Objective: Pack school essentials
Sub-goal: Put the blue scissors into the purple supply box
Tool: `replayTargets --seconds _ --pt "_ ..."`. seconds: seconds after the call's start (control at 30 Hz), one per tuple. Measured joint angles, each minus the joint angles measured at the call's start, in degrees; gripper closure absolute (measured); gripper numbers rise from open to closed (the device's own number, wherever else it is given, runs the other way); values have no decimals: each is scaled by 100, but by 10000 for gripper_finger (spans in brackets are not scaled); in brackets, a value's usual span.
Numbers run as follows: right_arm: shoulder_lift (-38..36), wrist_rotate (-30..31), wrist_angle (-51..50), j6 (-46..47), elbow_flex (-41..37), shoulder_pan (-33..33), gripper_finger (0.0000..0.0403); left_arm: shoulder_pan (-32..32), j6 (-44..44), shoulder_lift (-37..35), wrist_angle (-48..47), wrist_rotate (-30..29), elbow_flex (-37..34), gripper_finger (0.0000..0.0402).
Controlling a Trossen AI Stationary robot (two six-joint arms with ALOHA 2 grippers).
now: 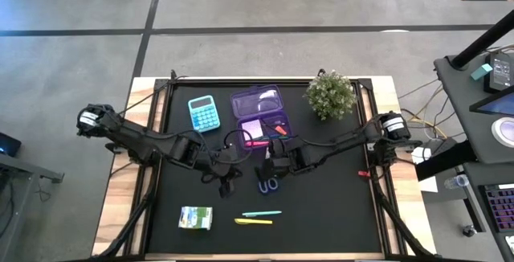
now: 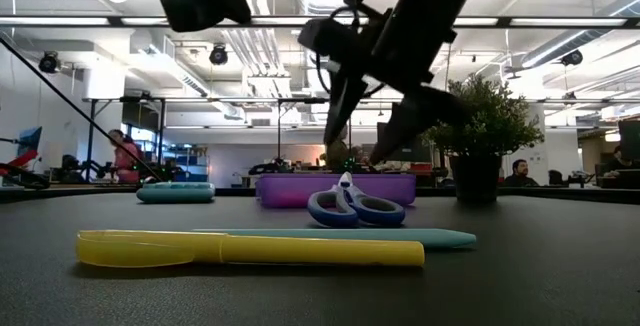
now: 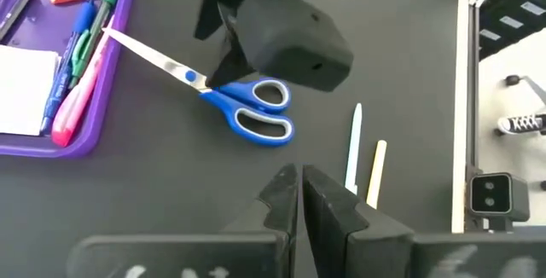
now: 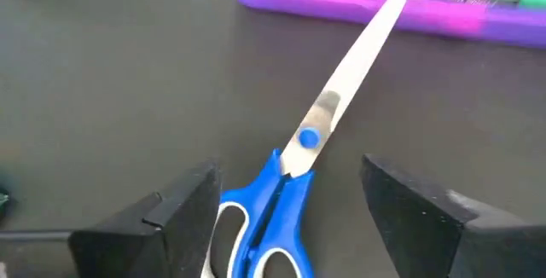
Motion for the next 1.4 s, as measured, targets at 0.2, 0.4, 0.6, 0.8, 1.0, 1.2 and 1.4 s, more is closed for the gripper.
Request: replayTargets --seconds 0.2,0.4,0.6,0.8,1.0,1.2,1.4 --pt "336 -5 102 354 -2 -76 124 0 5 -8 -370 -2 0 398" --pt "610 -5 188 844 2 -104 124 0 48 -66 -774 -56 0 398" --pt "776 -1 566 962 7 -106 149 0 86 -171 -885 -239 0 398" --pt "920 38 732 949 15 -104 214 2 179 -319 -897 -340 0 398" --pt "927 -8 753 910 15 -104 288 4 179 -387 -1046 -492 0 398" --pt "914 -86 772 678 15 -102 348 4 168 -387 -1031 -520 0 398" --pt "732 -198 746 296 4 -100 385 4 153 -385 -1029 -587 0 398"
